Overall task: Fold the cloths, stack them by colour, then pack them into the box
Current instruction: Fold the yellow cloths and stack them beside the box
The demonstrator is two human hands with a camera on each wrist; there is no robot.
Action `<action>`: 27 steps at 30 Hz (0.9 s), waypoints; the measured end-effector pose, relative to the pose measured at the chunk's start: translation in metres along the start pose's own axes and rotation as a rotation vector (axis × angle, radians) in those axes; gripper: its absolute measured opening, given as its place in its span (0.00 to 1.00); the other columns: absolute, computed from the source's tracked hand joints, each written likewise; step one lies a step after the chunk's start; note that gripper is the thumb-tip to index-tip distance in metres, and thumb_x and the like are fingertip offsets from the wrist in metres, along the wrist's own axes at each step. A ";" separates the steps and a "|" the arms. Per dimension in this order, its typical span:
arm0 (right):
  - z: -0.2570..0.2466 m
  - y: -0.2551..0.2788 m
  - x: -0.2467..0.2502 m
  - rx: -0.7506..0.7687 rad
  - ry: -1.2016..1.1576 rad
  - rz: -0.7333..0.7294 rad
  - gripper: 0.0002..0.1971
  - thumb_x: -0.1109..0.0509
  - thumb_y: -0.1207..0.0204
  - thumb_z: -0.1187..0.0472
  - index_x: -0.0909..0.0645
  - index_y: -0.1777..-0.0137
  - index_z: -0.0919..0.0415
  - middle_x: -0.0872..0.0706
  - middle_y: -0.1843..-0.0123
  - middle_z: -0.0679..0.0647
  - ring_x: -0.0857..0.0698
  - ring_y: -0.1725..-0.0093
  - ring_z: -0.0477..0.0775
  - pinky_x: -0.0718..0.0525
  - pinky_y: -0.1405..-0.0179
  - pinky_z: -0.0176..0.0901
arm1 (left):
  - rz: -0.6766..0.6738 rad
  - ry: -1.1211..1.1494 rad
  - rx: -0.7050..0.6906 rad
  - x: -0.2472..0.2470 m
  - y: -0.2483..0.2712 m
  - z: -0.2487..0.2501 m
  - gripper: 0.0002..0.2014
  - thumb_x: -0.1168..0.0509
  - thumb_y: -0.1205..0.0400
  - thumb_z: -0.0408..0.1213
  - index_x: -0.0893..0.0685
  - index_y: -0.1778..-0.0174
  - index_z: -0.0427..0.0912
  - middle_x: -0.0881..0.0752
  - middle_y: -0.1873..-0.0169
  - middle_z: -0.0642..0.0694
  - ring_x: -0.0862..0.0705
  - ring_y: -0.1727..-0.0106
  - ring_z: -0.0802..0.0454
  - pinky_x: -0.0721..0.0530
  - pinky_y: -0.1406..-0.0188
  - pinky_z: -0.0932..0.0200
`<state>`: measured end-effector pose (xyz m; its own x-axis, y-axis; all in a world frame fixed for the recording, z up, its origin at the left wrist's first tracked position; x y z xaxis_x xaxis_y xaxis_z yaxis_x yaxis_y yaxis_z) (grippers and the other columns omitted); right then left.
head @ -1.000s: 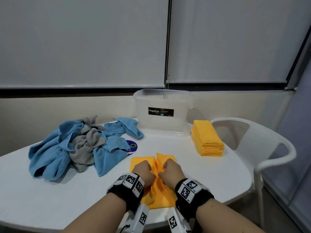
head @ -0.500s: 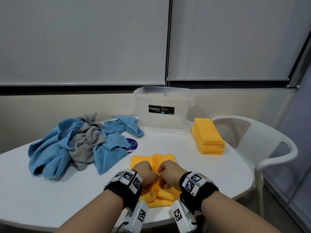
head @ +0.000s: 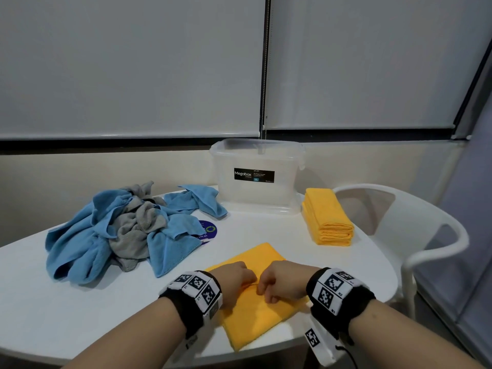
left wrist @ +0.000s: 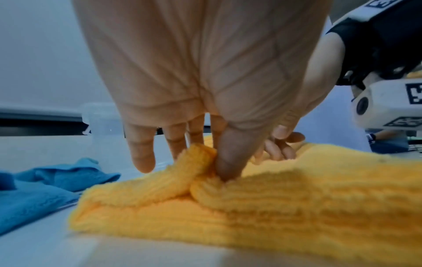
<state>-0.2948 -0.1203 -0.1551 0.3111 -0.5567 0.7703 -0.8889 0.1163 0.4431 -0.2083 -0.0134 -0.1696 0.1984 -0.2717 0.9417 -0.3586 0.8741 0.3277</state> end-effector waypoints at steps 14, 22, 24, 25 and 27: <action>0.038 -0.013 0.025 -0.078 0.257 0.337 0.16 0.37 0.21 0.63 0.19 0.36 0.55 0.22 0.33 0.55 0.22 0.35 0.57 0.24 0.35 0.44 | 0.118 0.015 0.258 -0.001 0.023 -0.017 0.03 0.36 0.20 0.34 0.17 0.58 0.46 0.17 0.58 0.46 0.19 0.57 0.49 0.18 0.53 0.57; 0.036 -0.017 0.020 -0.139 0.251 0.316 0.04 0.32 0.28 0.64 0.23 0.56 0.55 0.19 0.48 0.54 0.18 0.50 0.56 0.20 0.50 0.44 | 0.087 -0.017 0.302 0.001 0.013 -0.042 0.12 0.37 0.20 0.27 0.13 0.45 0.40 0.14 0.49 0.42 0.14 0.50 0.46 0.17 0.42 0.57; 0.037 -0.017 0.020 -0.153 0.233 0.312 0.06 0.30 0.29 0.65 0.25 0.60 0.54 0.18 0.49 0.53 0.17 0.48 0.56 0.19 0.49 0.45 | 0.101 -0.007 0.286 0.002 0.011 -0.048 0.10 0.35 0.21 0.32 0.12 0.47 0.42 0.13 0.48 0.44 0.14 0.47 0.46 0.16 0.45 0.57; 0.038 -0.017 0.021 -0.158 0.225 0.321 0.09 0.29 0.30 0.65 0.25 0.63 0.53 0.19 0.50 0.52 0.16 0.47 0.57 0.19 0.48 0.45 | 0.103 -0.006 0.289 0.003 0.011 -0.049 0.09 0.35 0.22 0.34 0.12 0.48 0.44 0.12 0.48 0.45 0.14 0.46 0.47 0.16 0.47 0.58; 0.040 -0.016 0.021 -0.176 0.210 0.349 0.13 0.27 0.30 0.66 0.28 0.68 0.51 0.19 0.52 0.51 0.16 0.46 0.57 0.18 0.48 0.44 | 0.095 -0.009 0.294 0.003 0.011 -0.051 0.10 0.35 0.22 0.36 0.12 0.48 0.45 0.12 0.47 0.46 0.14 0.45 0.48 0.17 0.47 0.59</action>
<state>-0.2875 -0.1668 -0.1639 0.0801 -0.2822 0.9560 -0.8875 0.4164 0.1973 -0.1650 0.0162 -0.1674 0.1440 -0.1989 0.9694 -0.6241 0.7419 0.2450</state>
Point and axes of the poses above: each hand's wrist, its own y-axis away from the middle knuckle, its own x-axis out of the back of the hand, z = x × y, the point moved 4 cm from there along -y, towards the middle knuckle
